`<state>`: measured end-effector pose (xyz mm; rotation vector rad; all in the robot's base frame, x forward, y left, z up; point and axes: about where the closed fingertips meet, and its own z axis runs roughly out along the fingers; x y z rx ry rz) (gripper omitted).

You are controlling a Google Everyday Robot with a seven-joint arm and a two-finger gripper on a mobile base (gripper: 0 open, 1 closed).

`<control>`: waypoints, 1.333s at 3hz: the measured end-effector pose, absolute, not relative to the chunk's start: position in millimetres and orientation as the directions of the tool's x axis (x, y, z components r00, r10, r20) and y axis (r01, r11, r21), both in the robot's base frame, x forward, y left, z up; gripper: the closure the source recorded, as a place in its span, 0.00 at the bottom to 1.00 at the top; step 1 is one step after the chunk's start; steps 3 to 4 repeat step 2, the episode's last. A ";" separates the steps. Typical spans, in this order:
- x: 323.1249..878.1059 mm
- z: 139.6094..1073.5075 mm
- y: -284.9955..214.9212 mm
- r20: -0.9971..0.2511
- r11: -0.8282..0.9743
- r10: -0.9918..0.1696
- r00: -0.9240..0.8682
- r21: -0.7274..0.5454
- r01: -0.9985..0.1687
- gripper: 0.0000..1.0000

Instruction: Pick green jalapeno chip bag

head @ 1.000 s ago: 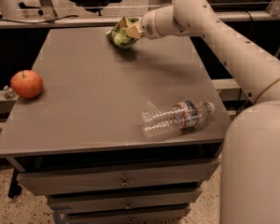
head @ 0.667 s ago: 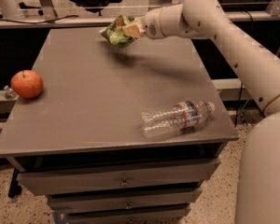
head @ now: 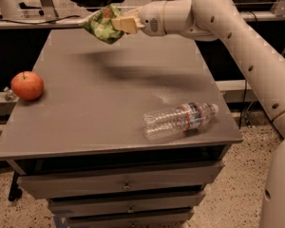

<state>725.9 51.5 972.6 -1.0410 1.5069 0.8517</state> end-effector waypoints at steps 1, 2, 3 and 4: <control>699.6 996.6 66.4 -0.987 0.299 -0.160 -0.009 -0.040 -0.953 1.00; 698.8 996.9 67.4 -0.987 0.296 -0.160 -0.008 -0.040 -0.954 1.00; 698.8 996.9 67.4 -0.987 0.296 -0.160 -0.008 -0.040 -0.954 1.00; 698.8 996.9 67.4 -0.987 0.296 -0.160 -0.008 -0.040 -0.954 1.00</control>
Offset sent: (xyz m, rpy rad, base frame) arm -0.0236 0.0134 0.0216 0.0126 -0.0295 0.0626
